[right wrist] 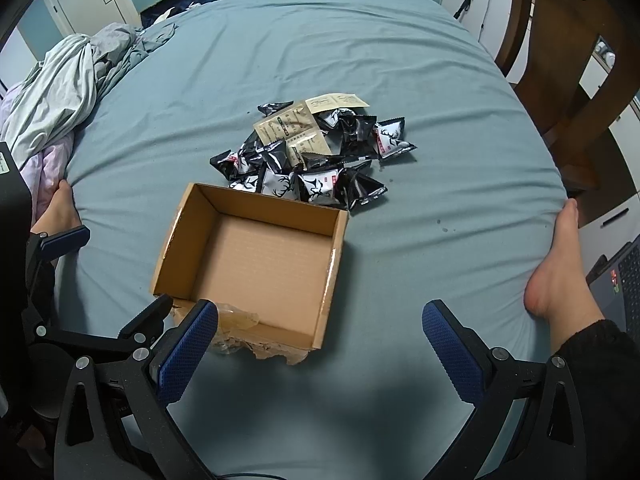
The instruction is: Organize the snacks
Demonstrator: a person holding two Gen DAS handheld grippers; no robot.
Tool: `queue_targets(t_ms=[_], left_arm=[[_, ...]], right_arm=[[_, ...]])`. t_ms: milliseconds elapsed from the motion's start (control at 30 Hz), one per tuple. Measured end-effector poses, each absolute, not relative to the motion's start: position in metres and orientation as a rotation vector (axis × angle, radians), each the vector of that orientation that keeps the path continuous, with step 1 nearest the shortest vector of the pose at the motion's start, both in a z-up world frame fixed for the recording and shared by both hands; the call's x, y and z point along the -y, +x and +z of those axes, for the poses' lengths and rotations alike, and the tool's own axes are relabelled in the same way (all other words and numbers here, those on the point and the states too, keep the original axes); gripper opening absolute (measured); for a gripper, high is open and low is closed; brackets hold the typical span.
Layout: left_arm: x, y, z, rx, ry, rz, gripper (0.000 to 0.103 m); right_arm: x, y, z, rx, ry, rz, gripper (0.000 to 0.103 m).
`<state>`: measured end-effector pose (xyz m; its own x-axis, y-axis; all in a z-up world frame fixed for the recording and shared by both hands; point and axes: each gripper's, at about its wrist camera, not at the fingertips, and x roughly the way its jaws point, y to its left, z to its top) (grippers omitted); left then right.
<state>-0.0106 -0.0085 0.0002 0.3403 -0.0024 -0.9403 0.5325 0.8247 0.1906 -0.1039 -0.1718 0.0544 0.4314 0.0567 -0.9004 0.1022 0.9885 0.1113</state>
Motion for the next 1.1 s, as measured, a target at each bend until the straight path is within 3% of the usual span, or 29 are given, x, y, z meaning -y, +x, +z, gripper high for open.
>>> queue_targets(t_ms=[1100], left_arm=[[0.0133,-0.0103,-0.0009,-1.19,0.537,-0.363,0.102]], right_arm=[[0.1725,-0.1012,0.057,-1.133,0.152,-0.028,0.103]])
